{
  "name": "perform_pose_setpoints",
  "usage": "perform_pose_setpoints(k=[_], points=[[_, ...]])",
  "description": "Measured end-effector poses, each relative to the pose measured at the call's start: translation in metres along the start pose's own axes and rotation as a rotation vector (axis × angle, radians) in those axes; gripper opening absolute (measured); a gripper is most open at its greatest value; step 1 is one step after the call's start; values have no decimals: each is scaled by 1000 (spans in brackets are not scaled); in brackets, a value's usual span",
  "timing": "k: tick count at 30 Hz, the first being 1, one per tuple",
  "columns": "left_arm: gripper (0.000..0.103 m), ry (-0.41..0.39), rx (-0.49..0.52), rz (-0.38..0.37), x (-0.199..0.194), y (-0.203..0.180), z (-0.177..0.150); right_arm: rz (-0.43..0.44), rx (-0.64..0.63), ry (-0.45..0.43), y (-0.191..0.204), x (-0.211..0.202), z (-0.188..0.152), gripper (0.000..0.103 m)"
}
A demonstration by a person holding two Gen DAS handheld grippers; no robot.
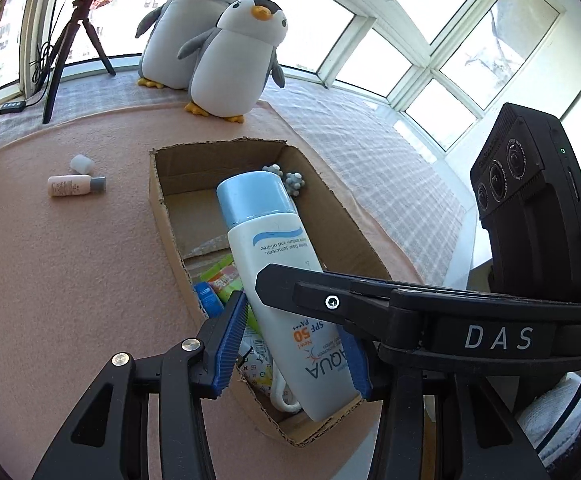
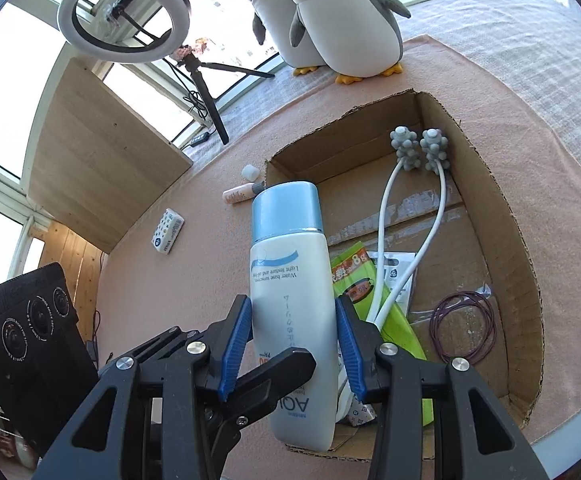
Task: Organize objects
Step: 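Close the left gripper on the AQUA bottle and lift it, then carry the AQUA bottle into the cardboard box and open the left gripper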
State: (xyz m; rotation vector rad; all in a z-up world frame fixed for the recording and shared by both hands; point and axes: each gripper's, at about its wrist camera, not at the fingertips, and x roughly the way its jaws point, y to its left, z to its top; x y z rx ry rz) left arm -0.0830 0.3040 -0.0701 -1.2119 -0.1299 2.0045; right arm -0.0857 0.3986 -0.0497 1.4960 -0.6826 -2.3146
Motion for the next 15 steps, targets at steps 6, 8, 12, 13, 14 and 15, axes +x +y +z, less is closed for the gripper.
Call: perform_pose_setpoints(k=[6, 8, 12, 13, 14, 15], points=[[49, 24, 26, -20, 21, -17, 6, -13, 40, -19, -22, -10, 2, 39], [49, 28, 31, -23, 25, -20, 7, -17, 45, -21, -25, -12, 2, 39], [50, 34, 36, -23, 28, -24, 9, -22, 50, -27, -31, -13, 3, 40], [55, 42, 34, -19, 29, -24, 9, -29, 57, -25, -32, -12, 3, 45], [57, 50, 33, -13, 30, -23, 9, -36, 66, -24, -34, -12, 3, 50], [59, 50, 35, -5, 30, -23, 8, -44, 76, -27, -36, -13, 3, 57]])
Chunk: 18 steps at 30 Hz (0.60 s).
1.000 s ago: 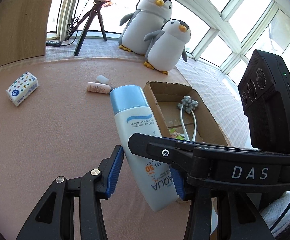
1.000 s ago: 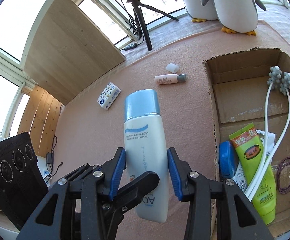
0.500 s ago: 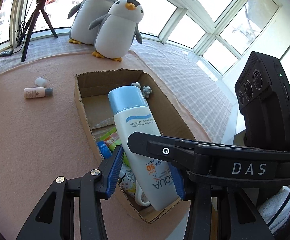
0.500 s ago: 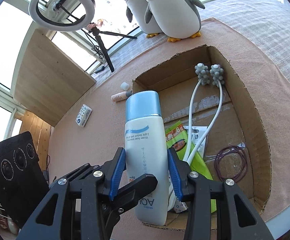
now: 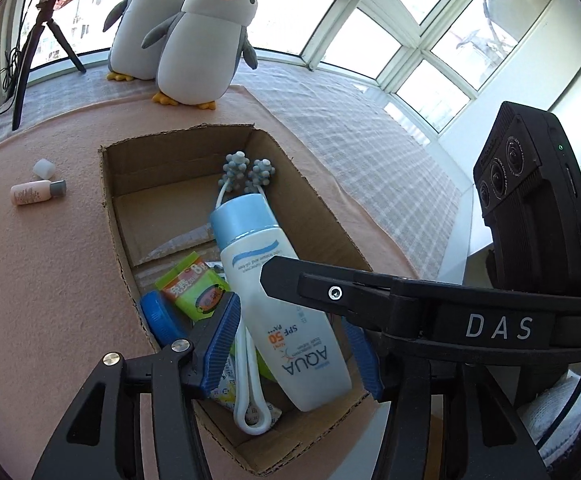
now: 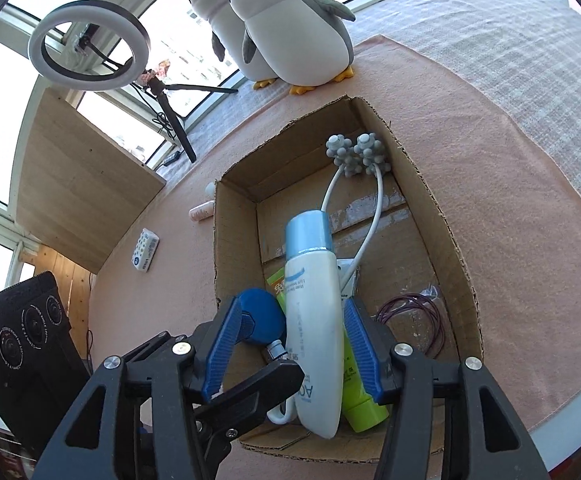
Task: Organize objects
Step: 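Carry the AQUA bottle into the cardboard box and open the left gripper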
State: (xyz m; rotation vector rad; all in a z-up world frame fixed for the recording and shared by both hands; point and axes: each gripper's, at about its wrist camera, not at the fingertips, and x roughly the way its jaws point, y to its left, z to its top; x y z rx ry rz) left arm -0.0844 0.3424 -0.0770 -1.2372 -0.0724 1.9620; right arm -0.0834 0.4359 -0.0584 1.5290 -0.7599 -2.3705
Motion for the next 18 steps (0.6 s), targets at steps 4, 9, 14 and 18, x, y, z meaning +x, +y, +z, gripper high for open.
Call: perform_pose_setpoints(k=[4, 9, 14, 18], points=[[60, 5, 5, 11, -3, 4, -2, -10, 11, -15, -2, -3, 1, 60], [60, 2, 4, 21, -10, 9, -6, -16, 0, -24, 5, -3, 1, 60], [60, -10, -11, 36, -23, 20, -11, -3, -8, -24, 14, -1, -2, 61], [60, -23, -29, 55, -35, 34, -15, 7, -20, -28, 24, -1, -6, 61]])
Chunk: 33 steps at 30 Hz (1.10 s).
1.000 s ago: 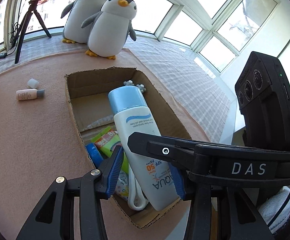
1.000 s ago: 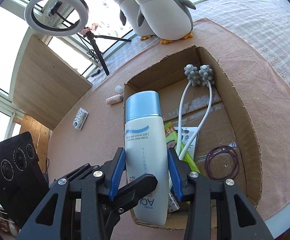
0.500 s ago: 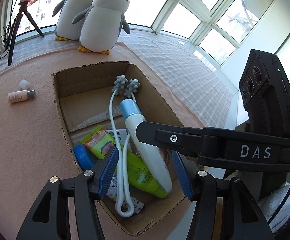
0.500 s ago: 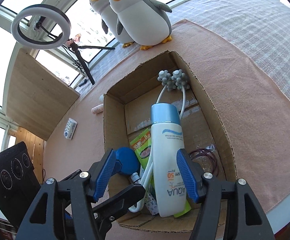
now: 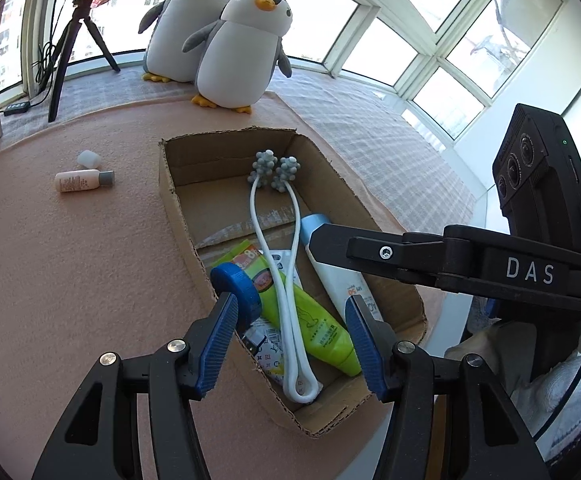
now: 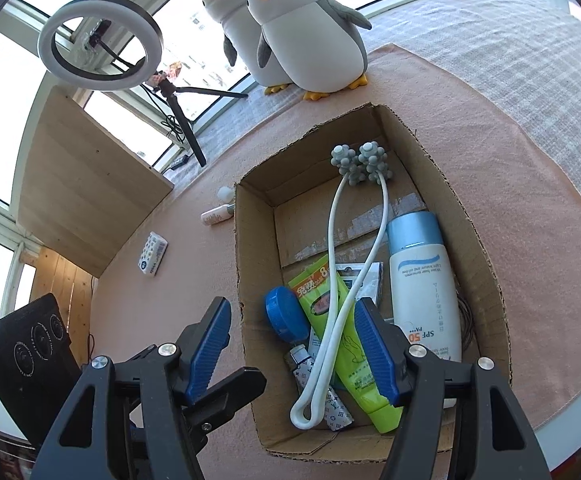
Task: Organize objects
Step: 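Carry the AQUA bottle into the cardboard box and open the left gripper, then move the left gripper to the small white lotion bottle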
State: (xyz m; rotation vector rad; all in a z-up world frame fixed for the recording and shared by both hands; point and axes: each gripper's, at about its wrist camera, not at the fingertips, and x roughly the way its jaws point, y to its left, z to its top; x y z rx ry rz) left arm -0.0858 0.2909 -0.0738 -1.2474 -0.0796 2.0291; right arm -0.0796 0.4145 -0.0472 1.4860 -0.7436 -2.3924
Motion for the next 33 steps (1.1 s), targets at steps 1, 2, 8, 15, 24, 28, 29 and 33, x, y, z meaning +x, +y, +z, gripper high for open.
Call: perform_pose_setpoints(k=[1, 2, 8, 15, 24, 28, 29, 33], points=[[60, -4, -6, 7, -4, 5, -1, 0, -4, -1, 3, 0, -1, 61], [60, -7, -14, 14, -7, 10, -1, 0, -10, -2, 6, 1, -2, 61], [60, -23, -48, 73, -25, 43, -2, -10, -54, -14, 27, 0, -11, 61], [60, -48, -85, 155, -40, 87, 10, -34, -106, -29, 48, -3, -22, 61], [60, -94, -145, 239, -48, 143, 41, -53, -99, -23, 47, -9, -31, 60], [60, -102, -151, 258, -42, 156, 57, -54, -91, -17, 43, -11, -36, 60], [60, -99, -149, 265, -39, 157, 61, -55, -90, -16, 42, -12, -37, 60], [59, -86, -145, 285, -24, 162, 74, -56, -86, -15, 38, -16, -40, 60]])
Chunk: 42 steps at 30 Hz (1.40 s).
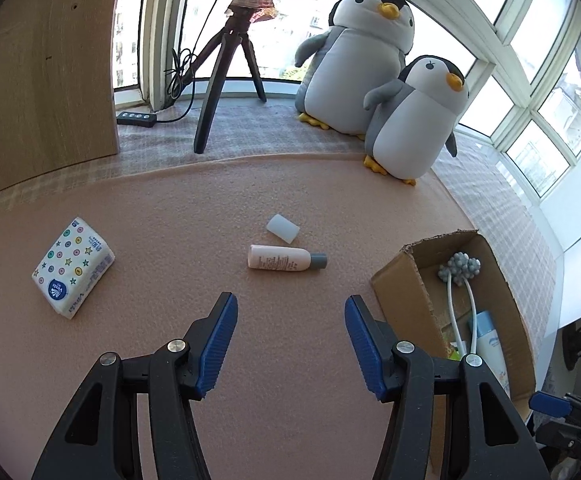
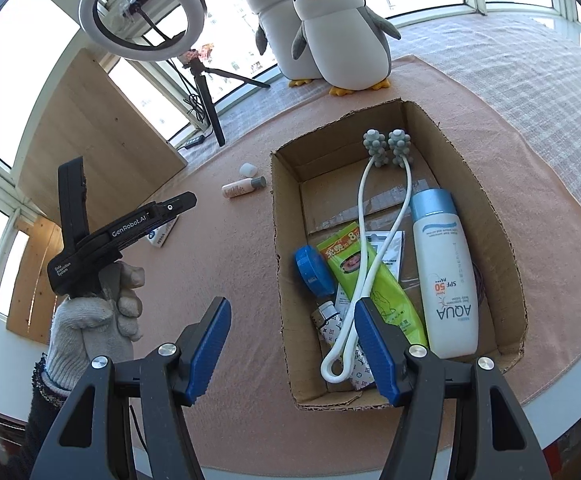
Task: Organize objects
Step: 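Move the left gripper to the small white lotion bottle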
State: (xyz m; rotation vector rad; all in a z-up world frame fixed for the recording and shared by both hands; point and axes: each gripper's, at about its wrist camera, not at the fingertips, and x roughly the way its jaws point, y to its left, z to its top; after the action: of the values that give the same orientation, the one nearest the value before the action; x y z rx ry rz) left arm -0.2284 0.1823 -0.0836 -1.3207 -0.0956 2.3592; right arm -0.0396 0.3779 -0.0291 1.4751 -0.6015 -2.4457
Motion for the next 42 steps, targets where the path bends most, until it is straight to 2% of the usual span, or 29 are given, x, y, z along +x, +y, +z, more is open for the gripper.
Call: perform_pose_setpoints(k=[17, 22, 25, 30, 36, 42], points=[[58, 12, 23, 90, 77, -20, 36, -46, 36, 27, -42, -8, -8, 60], [58, 27, 67, 131, 98, -27, 44, -57, 53, 41, -53, -6, -9, 60], [52, 61, 84, 149, 113, -27, 45, -61, 58, 43, -56, -6, -10, 60], [43, 119, 135, 181, 126, -26, 35, -61, 69, 47, -59, -4, -11, 60], [40, 117, 164, 171, 112, -20, 16, -36, 48, 56, -45, 2, -10, 60], [40, 98, 198, 163, 87, -15, -19, -12, 2, 68, -20, 11, -10, 60]])
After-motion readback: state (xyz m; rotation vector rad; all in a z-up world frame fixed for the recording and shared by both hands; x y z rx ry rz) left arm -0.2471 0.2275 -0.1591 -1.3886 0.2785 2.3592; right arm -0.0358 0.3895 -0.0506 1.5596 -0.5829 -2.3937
